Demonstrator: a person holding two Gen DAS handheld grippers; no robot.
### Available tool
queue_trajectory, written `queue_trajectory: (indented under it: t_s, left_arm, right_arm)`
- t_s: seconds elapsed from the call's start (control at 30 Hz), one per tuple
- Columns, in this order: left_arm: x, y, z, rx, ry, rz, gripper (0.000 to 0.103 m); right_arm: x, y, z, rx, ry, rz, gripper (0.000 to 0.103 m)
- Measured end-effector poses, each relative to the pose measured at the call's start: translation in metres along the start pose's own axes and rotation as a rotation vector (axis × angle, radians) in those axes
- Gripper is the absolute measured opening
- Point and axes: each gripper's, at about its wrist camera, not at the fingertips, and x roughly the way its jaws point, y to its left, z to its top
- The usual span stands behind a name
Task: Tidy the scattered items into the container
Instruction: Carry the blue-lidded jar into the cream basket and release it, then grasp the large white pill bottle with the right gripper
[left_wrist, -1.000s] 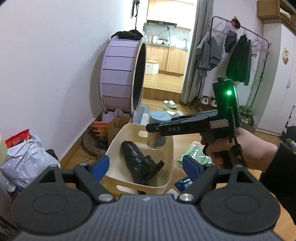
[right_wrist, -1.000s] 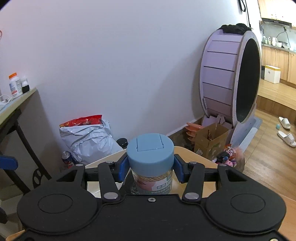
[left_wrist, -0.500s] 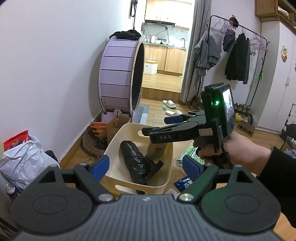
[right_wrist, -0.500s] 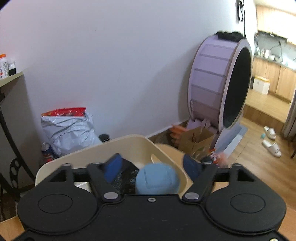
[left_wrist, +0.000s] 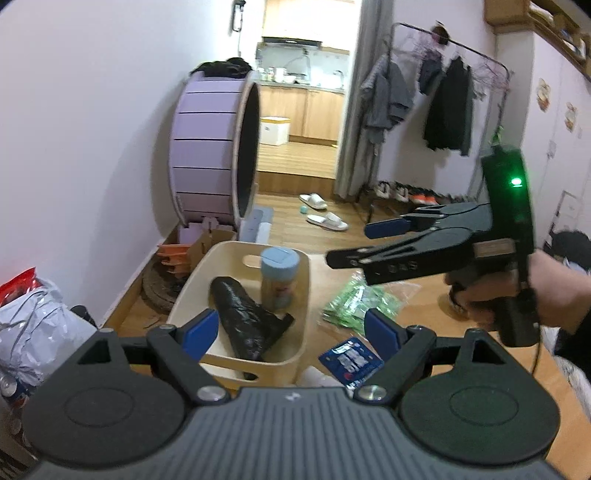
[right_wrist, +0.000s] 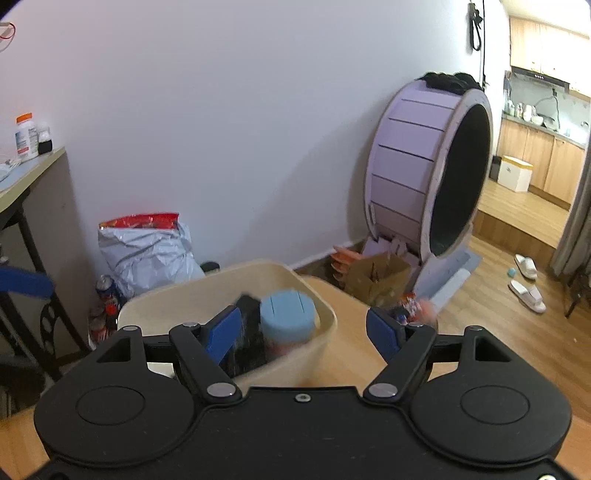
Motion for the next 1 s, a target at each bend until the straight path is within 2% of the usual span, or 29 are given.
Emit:
queue_trajectory:
  t_s: [0.2,0.37,0.5,0.57,0.7,0.9,0.97,1.0]
  left_arm:
    - [0.008,-0.013,-0.011,0.038,0.058,-0.049,0.085]
    - [0.01,-0.006,-0.021,0.024,0.103,-0.022,0.084]
    - [0.011,0.008,-0.027,0.013,0.123,-0.011,0.078]
    - [0.012,0.013,-0.029,0.006,0.131,-0.012,0.07]
    - [0.016,0.018,-0.033,0.003,0.153,-0.02,0.061]
    - [0.024,0.018,-0.038,-0.011,0.178,-0.042,0.058]
    - [0.029,0.021,-0.041,-0.028,0.192,-0.046,0.058]
    - [0.031,0.022,-0.042,-0.038,0.201,-0.047,0.058]
  right_arm:
    - [-0.031,-0.003,-0.033,0.024,0.074,-0.018,0.074]
    - [-0.038,0.005,-0.053,0.076,0.114,0.019,0.074]
    - [-0.028,0.021,-0.063,0.079,0.146,0.069,0.074]
    - [-0.019,0.03,-0.065,0.078,0.161,0.091,0.074]
    - [-0.004,0.046,-0.068,0.062,0.18,0.124,0.074]
    - [0.018,0.058,-0.071,0.056,0.225,0.158,0.067]
    - [0.025,0.058,-0.072,0.063,0.247,0.165,0.058]
    - [0.029,0.058,-0.072,0.068,0.258,0.169,0.058]
